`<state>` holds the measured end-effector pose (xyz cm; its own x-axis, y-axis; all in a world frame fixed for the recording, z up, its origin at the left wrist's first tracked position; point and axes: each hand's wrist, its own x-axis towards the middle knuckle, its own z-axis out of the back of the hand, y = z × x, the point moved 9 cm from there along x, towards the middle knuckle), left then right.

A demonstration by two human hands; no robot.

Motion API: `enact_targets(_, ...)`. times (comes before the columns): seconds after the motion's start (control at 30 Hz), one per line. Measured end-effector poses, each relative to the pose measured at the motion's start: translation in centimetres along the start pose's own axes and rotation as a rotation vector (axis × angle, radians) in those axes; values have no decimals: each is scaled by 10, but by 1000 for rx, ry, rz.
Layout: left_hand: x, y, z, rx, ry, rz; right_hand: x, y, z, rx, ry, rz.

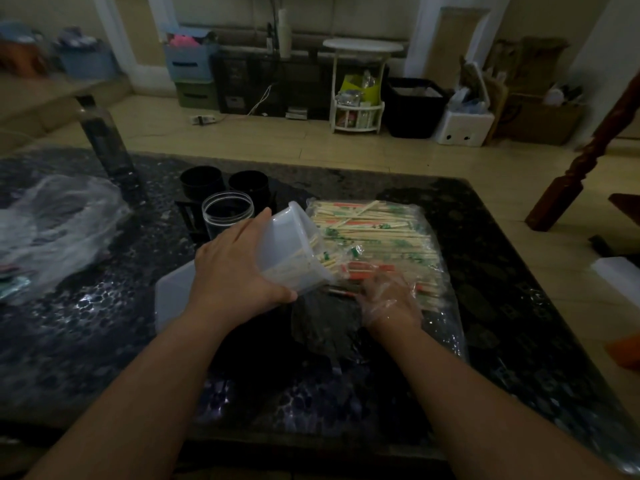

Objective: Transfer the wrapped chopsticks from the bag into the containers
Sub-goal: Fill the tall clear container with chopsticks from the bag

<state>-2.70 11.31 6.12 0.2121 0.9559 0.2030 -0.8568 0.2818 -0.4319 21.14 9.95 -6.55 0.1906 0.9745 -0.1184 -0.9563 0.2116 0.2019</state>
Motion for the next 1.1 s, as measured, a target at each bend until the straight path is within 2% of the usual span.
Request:
enact_targets(0.1, 0, 1, 0, -8, 4, 0, -2, 2, 7, 88, -29, -18)
enact_targets(0.3, 1, 0, -1, -4, 10, -1, 5, 8, 3, 71, 93, -44)
enact_targets(0.53, -1, -3, -2, -4, 22, -4, 2, 14, 11, 94, 107, -15)
enact_targets(0.67, -2, -5, -1, -13, 23, -10, -8, 14, 20, 132, 57, -25)
enact_targets(0.83, -3, -6, -1, -27, 34, -11, -16, 21, 17, 205, 115, 9)
enact_targets(1.1, -3, -6, -3, -15, 35, -15, -16, 22, 12, 102, 78, -23)
